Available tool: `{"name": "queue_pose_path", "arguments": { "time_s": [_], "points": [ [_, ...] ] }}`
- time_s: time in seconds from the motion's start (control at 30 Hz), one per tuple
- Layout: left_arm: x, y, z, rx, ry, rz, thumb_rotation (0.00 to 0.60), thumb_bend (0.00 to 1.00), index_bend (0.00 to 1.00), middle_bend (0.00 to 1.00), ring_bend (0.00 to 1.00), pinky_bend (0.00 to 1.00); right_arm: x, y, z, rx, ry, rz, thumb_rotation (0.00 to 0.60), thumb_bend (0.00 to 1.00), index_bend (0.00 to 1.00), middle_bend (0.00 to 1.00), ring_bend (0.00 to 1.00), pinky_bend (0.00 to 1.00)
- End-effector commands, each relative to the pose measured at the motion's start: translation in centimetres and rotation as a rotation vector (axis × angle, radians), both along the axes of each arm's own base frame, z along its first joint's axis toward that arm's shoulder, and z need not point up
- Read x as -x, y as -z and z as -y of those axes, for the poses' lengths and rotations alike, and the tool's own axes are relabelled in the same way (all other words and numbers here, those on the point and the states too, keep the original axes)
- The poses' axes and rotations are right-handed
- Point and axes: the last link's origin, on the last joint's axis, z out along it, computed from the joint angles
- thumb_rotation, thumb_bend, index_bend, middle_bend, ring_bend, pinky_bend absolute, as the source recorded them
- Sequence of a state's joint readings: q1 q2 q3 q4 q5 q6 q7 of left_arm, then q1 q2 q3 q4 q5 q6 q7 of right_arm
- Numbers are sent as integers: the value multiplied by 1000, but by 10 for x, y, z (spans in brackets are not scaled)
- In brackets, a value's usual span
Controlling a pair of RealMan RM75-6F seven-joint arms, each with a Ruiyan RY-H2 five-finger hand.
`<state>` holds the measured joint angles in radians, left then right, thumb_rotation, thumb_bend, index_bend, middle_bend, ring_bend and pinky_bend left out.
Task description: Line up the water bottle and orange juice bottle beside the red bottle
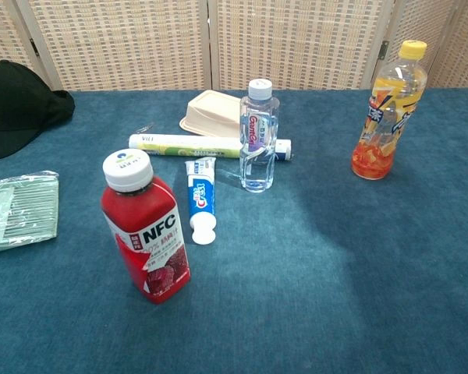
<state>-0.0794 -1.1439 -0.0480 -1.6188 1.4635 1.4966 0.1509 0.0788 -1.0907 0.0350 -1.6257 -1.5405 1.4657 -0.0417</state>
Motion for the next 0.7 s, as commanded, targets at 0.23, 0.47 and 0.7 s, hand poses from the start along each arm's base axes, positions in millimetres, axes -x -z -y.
{"name": "queue_pose_path", "arguments": {
  "time_s": [0.23,0.47,0.7],
  "points": [
    [-1,0,0,-1,9,3,600,184,81,0,57,87,-6,1,-2,-22,-16,28,600,146,239,304,228,314],
    [-2,-4,1,-4,9,6,600,184,81,0,57,86,-13,9,-2,-76,-46,80,600,146,238,305,228,314],
    [-4,-3,1,5,17,11,600,184,81,0,57,87,-25,27,7,-192,-91,127,600,145,238,305,228,314]
  ]
}}
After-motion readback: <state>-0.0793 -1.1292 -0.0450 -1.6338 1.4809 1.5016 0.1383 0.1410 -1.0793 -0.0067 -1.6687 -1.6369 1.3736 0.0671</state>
